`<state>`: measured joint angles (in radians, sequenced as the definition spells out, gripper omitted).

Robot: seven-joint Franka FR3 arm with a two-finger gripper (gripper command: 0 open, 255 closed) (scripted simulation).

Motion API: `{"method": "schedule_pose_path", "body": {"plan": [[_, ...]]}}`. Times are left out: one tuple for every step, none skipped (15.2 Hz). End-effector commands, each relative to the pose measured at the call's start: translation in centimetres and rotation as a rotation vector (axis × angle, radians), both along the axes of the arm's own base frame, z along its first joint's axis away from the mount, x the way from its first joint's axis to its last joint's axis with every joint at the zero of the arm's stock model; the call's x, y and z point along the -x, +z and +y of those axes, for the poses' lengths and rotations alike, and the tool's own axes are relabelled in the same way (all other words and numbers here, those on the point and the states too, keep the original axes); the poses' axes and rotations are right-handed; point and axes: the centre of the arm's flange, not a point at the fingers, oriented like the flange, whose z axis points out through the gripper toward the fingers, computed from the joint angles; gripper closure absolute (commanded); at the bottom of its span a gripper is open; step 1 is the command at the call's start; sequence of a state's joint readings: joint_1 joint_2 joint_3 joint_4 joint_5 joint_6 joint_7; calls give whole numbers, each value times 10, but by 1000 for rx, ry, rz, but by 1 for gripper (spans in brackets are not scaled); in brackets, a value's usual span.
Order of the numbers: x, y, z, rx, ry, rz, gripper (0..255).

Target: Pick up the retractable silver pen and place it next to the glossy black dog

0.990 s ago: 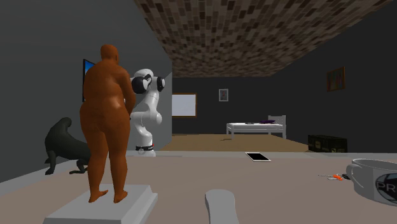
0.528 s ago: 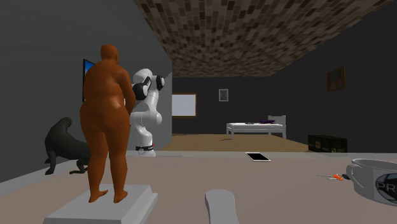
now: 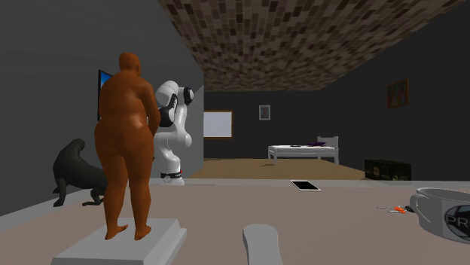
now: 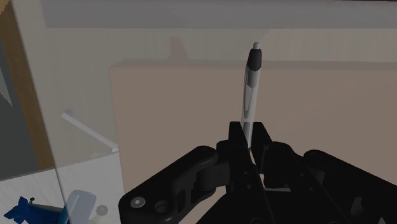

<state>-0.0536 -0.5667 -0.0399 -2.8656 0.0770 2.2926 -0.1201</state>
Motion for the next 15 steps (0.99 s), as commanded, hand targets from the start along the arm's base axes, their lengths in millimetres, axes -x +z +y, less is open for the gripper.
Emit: {"method": "schedule_pose_path", "body": {"plan": [[0, -5, 1, 0, 0, -1, 255], [0, -5, 1, 0, 0, -1, 255], [0, -5, 1, 0, 0, -1, 255], [0, -5, 1, 0, 0, -1, 255], [0, -5, 1, 0, 0, -1, 255], [0, -5, 1, 0, 0, -1, 255], [0, -5, 1, 0, 0, -1, 255], [0, -5, 1, 0, 0, -1, 255], [0, -5, 1, 0, 0, -1, 0], [0, -5, 1, 0, 0, -1, 0], [0, -5, 1, 0, 0, -1, 0], [0, -5, 1, 0, 0, -1, 0], [0, -5, 1, 0, 0, -1, 0], [0, -5, 1, 0, 0, -1, 0], [0, 8, 0, 0, 0, -1, 0]]}}
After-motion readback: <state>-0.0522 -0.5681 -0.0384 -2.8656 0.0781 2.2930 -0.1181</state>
